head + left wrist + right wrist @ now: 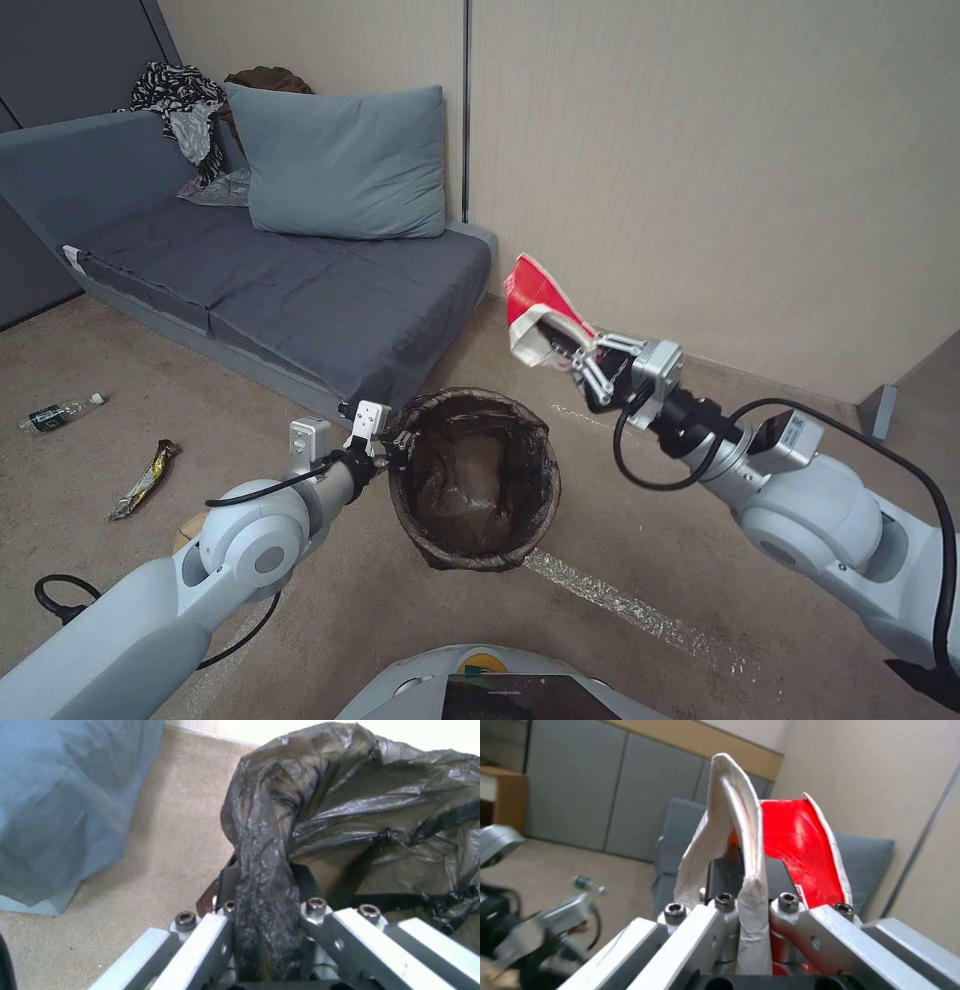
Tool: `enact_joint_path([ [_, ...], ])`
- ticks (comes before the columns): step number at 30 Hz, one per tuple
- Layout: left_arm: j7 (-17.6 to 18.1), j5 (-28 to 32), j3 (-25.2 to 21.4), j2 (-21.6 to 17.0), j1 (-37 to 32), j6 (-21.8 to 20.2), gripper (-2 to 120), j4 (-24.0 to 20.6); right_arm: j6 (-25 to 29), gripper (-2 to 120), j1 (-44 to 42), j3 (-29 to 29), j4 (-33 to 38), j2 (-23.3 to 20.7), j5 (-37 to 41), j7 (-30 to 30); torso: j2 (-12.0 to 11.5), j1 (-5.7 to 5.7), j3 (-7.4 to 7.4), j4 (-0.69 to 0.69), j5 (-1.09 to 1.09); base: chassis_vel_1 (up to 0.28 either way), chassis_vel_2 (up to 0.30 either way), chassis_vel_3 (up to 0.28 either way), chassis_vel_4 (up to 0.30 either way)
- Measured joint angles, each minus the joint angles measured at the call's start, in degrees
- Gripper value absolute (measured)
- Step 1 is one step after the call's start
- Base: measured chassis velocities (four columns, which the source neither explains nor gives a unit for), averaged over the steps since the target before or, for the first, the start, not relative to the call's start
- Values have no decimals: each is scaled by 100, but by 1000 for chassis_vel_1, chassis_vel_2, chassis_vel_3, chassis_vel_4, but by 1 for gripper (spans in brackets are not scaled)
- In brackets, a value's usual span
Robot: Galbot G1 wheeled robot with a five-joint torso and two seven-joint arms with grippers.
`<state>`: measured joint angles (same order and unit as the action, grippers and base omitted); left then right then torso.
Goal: Pick up the trash bin, then pick up the garbage from the floor and place it into the trash bin.
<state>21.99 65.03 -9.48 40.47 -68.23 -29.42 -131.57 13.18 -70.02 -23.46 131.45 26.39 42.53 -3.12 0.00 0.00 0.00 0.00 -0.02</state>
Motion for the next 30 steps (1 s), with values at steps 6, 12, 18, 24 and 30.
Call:
enact_joint_path([
  [6,8,-6,16,20,33,-3,5,45,-76,0,-64,314,330,-211,-24,-30,0,0,0,0,2,0,0,0,0],
  [12,12,6,1,6,66,-4,5,63,-61,0,60,1035,390,-616,-215,-169,0,0,0,0,2,0,0,0,0],
  [18,14,16,0,0,88,-4,5,64,-56,0,164,1560,426,-816,-397,-252,0,0,0,0,2,0,0,0,0],
  [24,14,20,27,10,104,-4,5,42,-47,0,260,1943,370,-923,-585,-305,0,0,0,0,2,0,0,0,0],
  [30,13,38,48,23,87,-7,5,-101,-59,0,388,2348,254,-936,-746,-355,0,0,0,0,2,0,0,0,0],
])
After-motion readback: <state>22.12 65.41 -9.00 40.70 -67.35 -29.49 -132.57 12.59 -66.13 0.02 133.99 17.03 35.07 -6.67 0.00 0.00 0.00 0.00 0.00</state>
